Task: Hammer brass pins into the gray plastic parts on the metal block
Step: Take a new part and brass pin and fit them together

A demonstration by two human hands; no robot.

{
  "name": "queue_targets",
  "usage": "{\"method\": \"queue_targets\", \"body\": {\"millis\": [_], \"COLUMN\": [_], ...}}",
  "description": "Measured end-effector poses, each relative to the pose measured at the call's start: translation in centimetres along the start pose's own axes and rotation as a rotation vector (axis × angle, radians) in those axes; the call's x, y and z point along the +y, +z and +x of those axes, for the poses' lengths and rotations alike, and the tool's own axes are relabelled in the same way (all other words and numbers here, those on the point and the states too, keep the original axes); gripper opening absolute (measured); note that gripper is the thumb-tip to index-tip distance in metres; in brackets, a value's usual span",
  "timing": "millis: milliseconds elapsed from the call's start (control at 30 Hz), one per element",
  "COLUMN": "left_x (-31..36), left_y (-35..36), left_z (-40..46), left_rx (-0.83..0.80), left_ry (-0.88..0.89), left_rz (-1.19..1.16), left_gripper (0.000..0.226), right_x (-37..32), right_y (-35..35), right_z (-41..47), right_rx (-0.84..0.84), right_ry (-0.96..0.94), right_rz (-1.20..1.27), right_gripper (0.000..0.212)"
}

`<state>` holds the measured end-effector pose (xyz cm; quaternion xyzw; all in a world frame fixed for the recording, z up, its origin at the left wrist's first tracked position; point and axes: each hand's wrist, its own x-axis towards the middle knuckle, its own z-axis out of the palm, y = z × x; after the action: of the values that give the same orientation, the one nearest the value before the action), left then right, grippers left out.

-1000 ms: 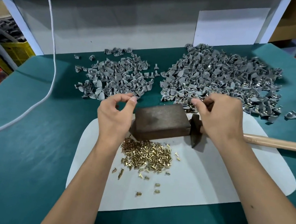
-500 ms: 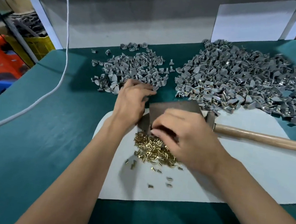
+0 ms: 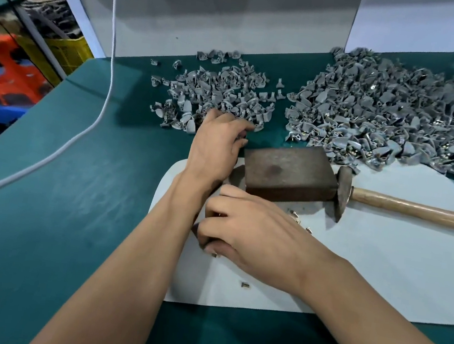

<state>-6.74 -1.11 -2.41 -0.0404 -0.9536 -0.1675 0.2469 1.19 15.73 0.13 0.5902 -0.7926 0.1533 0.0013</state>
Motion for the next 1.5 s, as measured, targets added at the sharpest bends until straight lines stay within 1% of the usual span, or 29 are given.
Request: {"method": "queue_targets", "body": {"millis": [100, 200, 267, 333, 367, 467, 500, 600, 700, 767, 867, 900, 967, 1067, 1133, 1200, 1300, 1433, 1500], "left_x": [0.2, 0.9, 1.2, 1.1, 0.9, 0.5, 0.5, 0.5, 0.9, 1.3, 1.9, 2.0, 2.3, 2.9, 3.1, 3.1, 3.1, 3.4, 3.4], "left_y": [-0.1, -0.1, 0.2, 0.4, 0.5, 0.5, 0.5, 0.5, 0.5, 0.7, 1.0, 1.0, 1.1, 1.1, 1.2, 1.2, 1.3, 1.3, 0.9], "left_z": [0.1, 0.2, 0.0, 0.1, 0.2, 0.4, 0.4, 0.1, 0.1, 0.1, -0.1, -0.1, -0.1, -0.2, -0.3, -0.3, -0.3, -0.4, -0.4], "left_rx": [-0.001, 0.032, 0.077, 0.108, 0.121, 0.192, 0.217, 0.272, 0.313, 0.313, 0.293, 0.283, 0.256, 0.197, 0.167, 0.150, 0.135, 0.132, 0.153], "left_ry": [-0.004, -0.033, -0.052, -0.088, -0.112, -0.175, -0.195, -0.249, -0.311, -0.346, -0.433, -0.461, -0.491, -0.467, -0.453, -0.453, -0.442, -0.426, -0.419], "left_rz": [-0.006, -0.149, -0.254, -0.319, -0.348, -0.459, -0.523, -0.741, -0.901, -0.990, -1.152, -1.214, -1.318, -1.358, -1.357, -1.366, -1.365, -1.328, -1.328], "left_gripper": [0.032, 0.027, 0.020, 0.015, 0.014, 0.013, 0.013, 0.010, 0.008, 0.005, 0.011, 0.013, 0.015, 0.017, 0.016, 0.014, 0.013, 0.012, 0.012], "right_x": [-0.1, -0.1, 0.1, 0.7, 1.0, 2.2, 2.5, 3.7, 4.8, 5.2, 5.6, 5.6, 5.6, 5.8, 5.9, 5.9, 6.0, 6.4, 6.6], "right_y": [0.2, 0.6, 0.6, 0.1, -0.2, -0.9, -1.0, -1.4, -1.6, -1.7, -1.9, -2.0, -2.3, -2.5, -2.6, -2.7, -2.8, -2.8, -3.1], "right_z": [0.1, 0.0, 0.0, 0.0, 0.0, -0.4, -0.6, -1.3, -2.0, -2.2, -2.5, -2.7, -3.0, -3.3, -3.5, -3.6, -3.7, -3.9, -4.0], "right_rx": [-0.011, 0.029, 0.092, 0.163, 0.208, 0.348, 0.387, 0.505, 0.601, 0.683, 0.801, 0.815, 0.815, 0.760, 0.735, 0.759, 0.777, 0.778, 0.845], "right_ry": [0.010, -0.001, 0.010, 0.048, 0.069, 0.128, 0.144, 0.185, 0.248, 0.335, 0.578, 0.650, 0.736, 0.833, 0.877, 0.872, 0.877, 0.928, 0.861], "right_rz": [-0.006, -0.112, -0.123, -0.057, -0.030, -0.021, -0.016, -0.002, 0.011, 0.000, -0.031, -0.010, 0.040, -0.050, -0.030, 0.015, -0.021, -0.097, -0.103], "right_gripper": [0.015, 0.015, 0.007, 0.002, 0.004, 0.020, 0.021, 0.013, 0.009, 0.009, 0.006, 0.006, 0.007, 0.009, 0.010, 0.009, 0.009, 0.009, 0.010]}}
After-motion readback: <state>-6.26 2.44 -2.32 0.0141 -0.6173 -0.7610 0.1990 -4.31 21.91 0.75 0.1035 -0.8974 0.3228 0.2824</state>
